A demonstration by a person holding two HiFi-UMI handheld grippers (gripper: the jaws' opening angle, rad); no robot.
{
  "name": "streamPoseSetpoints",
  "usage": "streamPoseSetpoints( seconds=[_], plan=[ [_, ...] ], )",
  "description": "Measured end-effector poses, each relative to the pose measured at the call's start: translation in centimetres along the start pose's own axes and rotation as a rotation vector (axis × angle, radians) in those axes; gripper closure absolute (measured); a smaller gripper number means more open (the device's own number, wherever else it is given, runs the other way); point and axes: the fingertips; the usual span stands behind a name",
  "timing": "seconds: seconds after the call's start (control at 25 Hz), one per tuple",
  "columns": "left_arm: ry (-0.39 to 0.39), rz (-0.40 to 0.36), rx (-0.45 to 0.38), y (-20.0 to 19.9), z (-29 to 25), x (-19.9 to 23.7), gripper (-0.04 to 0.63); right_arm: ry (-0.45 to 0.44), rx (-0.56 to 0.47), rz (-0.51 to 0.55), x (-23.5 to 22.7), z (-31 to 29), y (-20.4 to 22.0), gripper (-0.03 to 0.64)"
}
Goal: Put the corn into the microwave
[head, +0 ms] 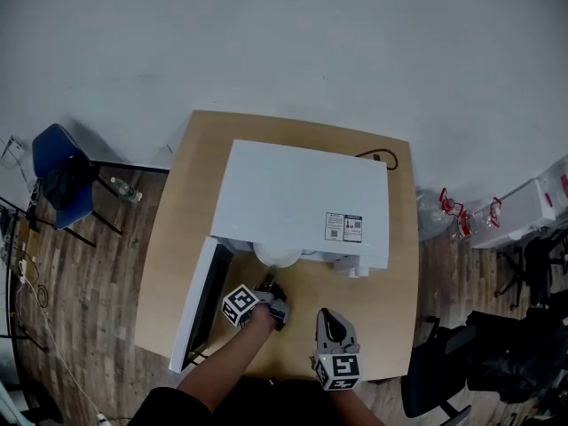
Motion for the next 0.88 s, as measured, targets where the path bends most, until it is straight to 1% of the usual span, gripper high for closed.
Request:
streamPoseSetpoints(
  seconds=[0.2,0.88],
  plan=[
    [-0.003,0.006,-0.012,-0.1,-0.3,-0.1,0.568,0.017,-0.006,-0.009,-0.8,0.6,0.3,0.557],
    [-0.002,0.019,-0.033,-0.4,-2.1,-0.5,0.569,0.017,0.007,-0.019,-2.0,0.0,0.7,0.557]
  ],
)
Point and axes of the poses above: the fingertips, and each gripper's own axes: z backward along the fingers, x to its left, y out of its underside, and after that the axes turned 14 degrees about z, right-handed
